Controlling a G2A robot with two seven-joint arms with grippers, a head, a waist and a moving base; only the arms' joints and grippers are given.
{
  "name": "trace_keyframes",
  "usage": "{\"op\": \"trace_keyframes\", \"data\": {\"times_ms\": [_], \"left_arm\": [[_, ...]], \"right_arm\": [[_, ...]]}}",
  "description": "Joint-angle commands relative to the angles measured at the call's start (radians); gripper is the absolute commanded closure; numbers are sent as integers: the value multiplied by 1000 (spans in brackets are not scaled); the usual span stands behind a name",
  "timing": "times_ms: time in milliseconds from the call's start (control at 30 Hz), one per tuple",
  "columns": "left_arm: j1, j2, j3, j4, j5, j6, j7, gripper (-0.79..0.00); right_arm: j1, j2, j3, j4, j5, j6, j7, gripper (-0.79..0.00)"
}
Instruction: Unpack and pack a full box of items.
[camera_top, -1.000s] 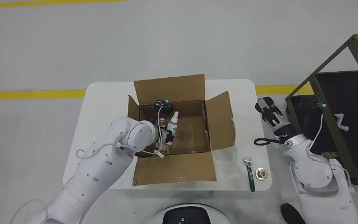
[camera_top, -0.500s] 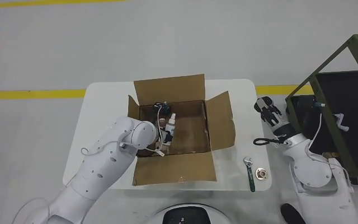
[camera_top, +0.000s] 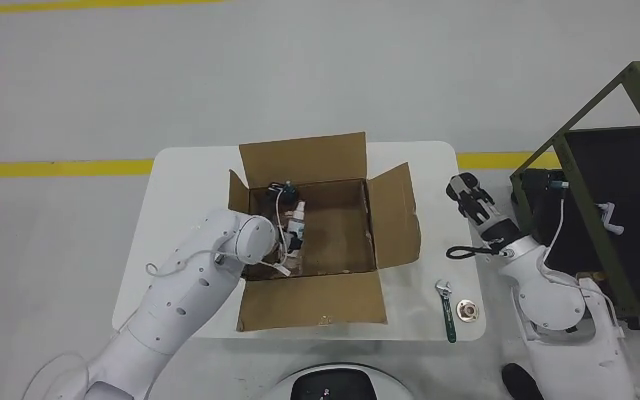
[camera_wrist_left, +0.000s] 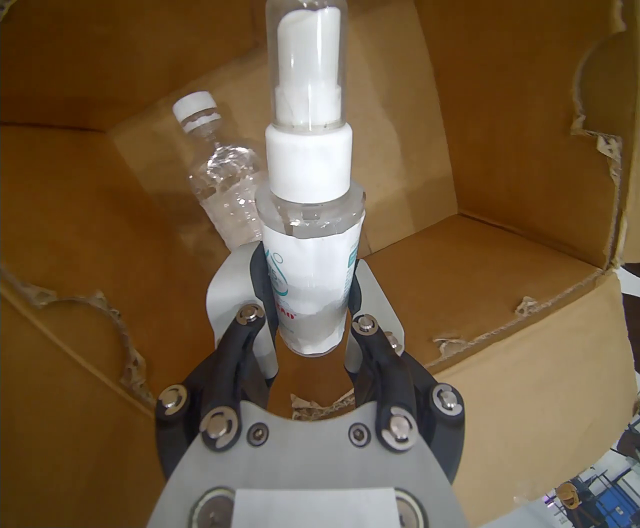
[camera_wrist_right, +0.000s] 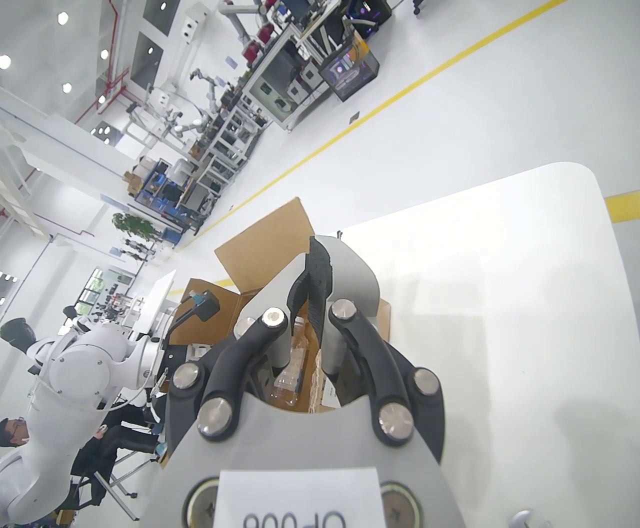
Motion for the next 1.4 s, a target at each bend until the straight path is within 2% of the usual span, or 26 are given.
{"op": "trace_keyframes", "data": {"times_ms": [0, 233, 467, 767, 867, 900, 933, 1133, 1367], "left_arm": [[-18, -6, 17, 42, 23, 16, -18, 0], [-77, -34, 78, 113, 70, 34, -35, 0], [-106, -60, 122, 207, 81, 46, -66, 0], [-130, -84, 136, 286, 68, 64, -89, 0], [-133, -91, 133, 298, 53, 68, -94, -55], [-132, -93, 132, 302, 45, 66, -95, -46], [-130, -95, 131, 306, 38, 65, -93, 0], [-128, -106, 129, 351, 21, 69, -72, 0], [-132, -116, 121, 364, 15, 84, -60, 0]], "right_arm": [[2, 0, 0, 2, 0, -1, 3, -71], [9, 1, 1, 6, -2, -4, 9, -114], [14, 2, 4, 13, -4, -8, 13, -163], [15, 2, 5, 15, -4, -10, 14, -172], [15, 2, 5, 14, -4, -9, 14, -182], [15, 2, 5, 14, -4, -9, 14, -182], [16, 2, 4, 14, -4, -9, 14, -185], [15, 2, 1, 14, -4, -13, 19, -225], [15, 3, 4, 13, -4, -14, 23, -234]]}}
